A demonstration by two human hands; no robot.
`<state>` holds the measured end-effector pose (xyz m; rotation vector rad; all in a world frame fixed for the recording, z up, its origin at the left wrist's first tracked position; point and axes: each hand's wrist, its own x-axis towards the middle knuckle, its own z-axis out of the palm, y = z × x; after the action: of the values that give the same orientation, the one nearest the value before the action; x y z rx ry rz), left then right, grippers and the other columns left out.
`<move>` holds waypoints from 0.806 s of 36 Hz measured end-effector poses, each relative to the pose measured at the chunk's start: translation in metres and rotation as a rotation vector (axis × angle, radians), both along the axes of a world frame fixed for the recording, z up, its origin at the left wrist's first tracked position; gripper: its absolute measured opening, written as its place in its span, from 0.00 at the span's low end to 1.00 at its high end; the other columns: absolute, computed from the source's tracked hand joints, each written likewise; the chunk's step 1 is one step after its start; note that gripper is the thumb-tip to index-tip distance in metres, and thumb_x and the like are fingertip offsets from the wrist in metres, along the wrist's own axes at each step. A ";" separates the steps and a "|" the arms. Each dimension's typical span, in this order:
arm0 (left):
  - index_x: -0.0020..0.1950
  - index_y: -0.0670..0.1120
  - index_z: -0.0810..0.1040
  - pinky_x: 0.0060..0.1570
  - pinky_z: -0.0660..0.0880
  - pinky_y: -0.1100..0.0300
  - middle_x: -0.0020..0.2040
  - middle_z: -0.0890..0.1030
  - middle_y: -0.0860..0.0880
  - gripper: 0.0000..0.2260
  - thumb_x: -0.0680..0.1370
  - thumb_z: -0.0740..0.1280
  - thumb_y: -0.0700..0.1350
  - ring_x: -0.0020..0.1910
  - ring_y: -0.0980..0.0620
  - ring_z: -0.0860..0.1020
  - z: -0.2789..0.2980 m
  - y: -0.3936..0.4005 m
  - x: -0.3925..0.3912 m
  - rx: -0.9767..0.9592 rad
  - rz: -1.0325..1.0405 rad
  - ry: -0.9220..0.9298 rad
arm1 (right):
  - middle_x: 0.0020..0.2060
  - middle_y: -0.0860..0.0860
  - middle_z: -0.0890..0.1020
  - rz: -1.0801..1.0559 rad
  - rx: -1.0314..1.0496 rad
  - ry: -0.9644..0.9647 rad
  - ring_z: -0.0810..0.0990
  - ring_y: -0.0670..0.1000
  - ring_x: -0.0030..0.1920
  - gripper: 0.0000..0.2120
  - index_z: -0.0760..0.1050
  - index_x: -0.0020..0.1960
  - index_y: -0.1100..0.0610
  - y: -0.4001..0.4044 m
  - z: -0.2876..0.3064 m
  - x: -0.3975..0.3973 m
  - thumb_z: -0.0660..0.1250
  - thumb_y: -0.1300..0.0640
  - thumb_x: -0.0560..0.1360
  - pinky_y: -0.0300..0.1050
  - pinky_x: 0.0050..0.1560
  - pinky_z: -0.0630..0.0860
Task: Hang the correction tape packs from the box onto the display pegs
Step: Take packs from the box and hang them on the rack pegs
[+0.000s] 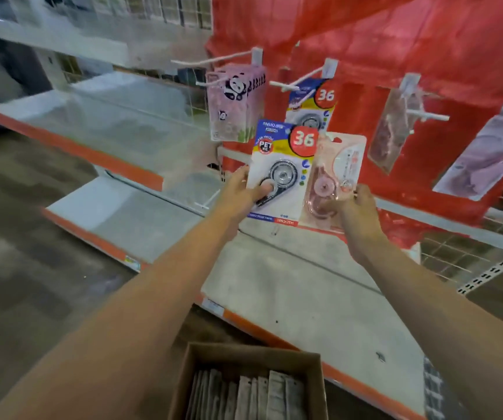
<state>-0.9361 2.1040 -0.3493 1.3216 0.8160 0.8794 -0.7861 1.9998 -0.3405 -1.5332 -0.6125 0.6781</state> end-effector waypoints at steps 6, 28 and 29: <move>0.53 0.47 0.73 0.61 0.74 0.44 0.55 0.80 0.45 0.15 0.69 0.72 0.41 0.56 0.45 0.78 0.041 0.013 -0.005 -0.011 -0.082 0.025 | 0.41 0.45 0.76 -0.069 0.039 0.051 0.74 0.44 0.39 0.18 0.66 0.54 0.56 -0.001 0.039 -0.017 0.67 0.72 0.70 0.40 0.38 0.70; 0.46 0.48 0.76 0.56 0.77 0.50 0.53 0.82 0.46 0.05 0.77 0.69 0.48 0.49 0.48 0.81 0.027 0.067 0.068 -0.149 -0.006 0.283 | 0.52 0.51 0.79 -0.182 -0.054 0.071 0.78 0.53 0.54 0.27 0.67 0.64 0.60 0.030 0.015 0.024 0.71 0.70 0.68 0.53 0.56 0.77; 0.44 0.49 0.76 0.57 0.77 0.49 0.52 0.82 0.46 0.06 0.77 0.70 0.49 0.50 0.47 0.81 0.023 0.071 0.071 -0.146 -0.002 0.287 | 0.54 0.52 0.79 -0.191 -0.073 0.046 0.79 0.54 0.55 0.27 0.67 0.64 0.60 0.031 0.012 0.026 0.71 0.70 0.68 0.55 0.58 0.77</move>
<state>-0.8655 2.1751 -0.3259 1.3351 1.0803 0.6226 -0.7596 2.0310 -0.3286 -1.6155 -0.4036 0.5931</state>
